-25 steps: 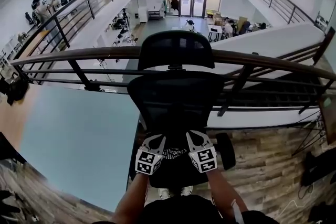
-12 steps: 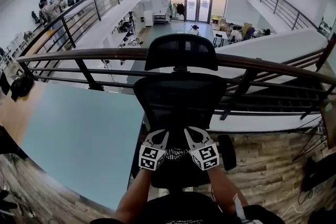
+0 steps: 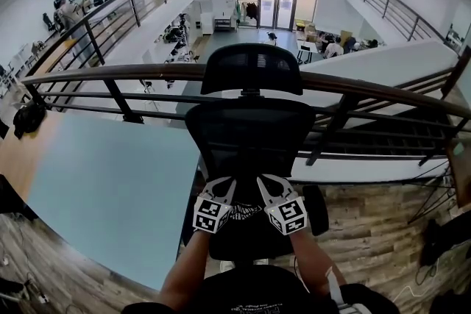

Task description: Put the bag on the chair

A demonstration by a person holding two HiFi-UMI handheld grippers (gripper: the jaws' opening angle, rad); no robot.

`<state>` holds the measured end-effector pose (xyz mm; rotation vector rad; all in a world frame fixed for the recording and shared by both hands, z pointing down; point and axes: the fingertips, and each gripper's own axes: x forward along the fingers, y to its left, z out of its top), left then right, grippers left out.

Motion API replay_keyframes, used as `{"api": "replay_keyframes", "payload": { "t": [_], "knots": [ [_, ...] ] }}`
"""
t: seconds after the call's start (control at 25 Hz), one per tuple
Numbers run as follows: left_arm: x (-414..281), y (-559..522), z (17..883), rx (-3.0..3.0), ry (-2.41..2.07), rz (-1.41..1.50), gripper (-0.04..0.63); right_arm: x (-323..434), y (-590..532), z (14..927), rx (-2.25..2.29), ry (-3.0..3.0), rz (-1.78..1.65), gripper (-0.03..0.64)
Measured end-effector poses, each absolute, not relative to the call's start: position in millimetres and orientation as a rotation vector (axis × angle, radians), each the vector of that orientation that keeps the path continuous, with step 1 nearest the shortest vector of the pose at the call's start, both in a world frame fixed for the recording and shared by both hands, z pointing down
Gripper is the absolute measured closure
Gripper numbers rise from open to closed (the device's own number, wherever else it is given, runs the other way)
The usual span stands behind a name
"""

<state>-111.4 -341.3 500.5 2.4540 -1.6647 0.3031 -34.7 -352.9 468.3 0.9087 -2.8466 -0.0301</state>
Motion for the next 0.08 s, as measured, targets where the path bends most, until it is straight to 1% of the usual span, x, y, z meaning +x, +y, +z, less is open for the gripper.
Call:
{"api": "replay_keyframes", "payload": {
  "t": [0.08],
  "knots": [
    [-110.7, -342.7, 497.4, 2.463, -1.67, 0.31, 0.584, -32.9, -355.3, 466.1, 0.915, -2.847, -0.034, 0.597]
  ]
}}
